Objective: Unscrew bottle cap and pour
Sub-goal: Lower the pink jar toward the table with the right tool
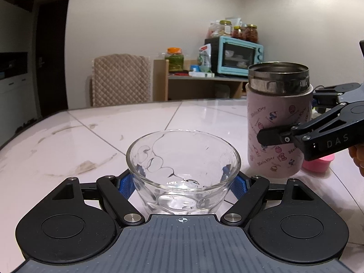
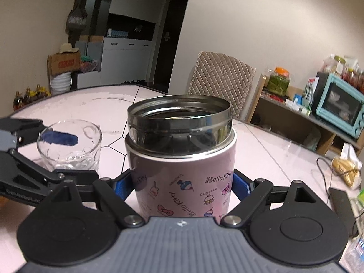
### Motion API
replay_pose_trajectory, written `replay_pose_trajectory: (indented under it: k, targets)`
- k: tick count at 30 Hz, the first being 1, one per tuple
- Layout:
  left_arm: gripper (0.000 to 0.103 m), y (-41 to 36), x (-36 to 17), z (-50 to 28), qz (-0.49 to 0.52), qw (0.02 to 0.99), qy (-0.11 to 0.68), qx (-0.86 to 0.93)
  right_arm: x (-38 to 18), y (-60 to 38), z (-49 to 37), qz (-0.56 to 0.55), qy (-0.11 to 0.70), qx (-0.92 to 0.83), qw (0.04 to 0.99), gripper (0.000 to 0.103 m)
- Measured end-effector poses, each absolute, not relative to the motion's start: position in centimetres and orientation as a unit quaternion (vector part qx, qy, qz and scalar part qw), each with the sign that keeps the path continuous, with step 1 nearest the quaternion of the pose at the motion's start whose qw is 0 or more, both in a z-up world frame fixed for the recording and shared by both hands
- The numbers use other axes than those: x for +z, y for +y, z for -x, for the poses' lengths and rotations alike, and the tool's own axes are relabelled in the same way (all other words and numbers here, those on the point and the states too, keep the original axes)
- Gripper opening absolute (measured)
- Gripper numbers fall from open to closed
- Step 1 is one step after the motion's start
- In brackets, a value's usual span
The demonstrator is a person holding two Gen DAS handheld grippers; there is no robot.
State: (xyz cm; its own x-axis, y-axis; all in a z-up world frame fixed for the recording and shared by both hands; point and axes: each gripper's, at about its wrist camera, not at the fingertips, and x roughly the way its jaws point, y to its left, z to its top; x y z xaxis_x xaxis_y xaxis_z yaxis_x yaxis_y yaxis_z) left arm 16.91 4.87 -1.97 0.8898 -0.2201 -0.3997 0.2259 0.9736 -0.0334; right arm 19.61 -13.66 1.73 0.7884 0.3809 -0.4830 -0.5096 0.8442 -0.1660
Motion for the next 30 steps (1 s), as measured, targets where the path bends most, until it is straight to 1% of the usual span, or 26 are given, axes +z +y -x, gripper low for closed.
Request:
replay_pose_trajectory:
  k: [30]
  targets:
    - [0.085, 4.5, -2.2, -16.9, 0.004, 0.974, 0.207, -0.089, 0.6, -15.9, -20.8, 0.053, 0.238, 0.229, 0.942, 0.088]
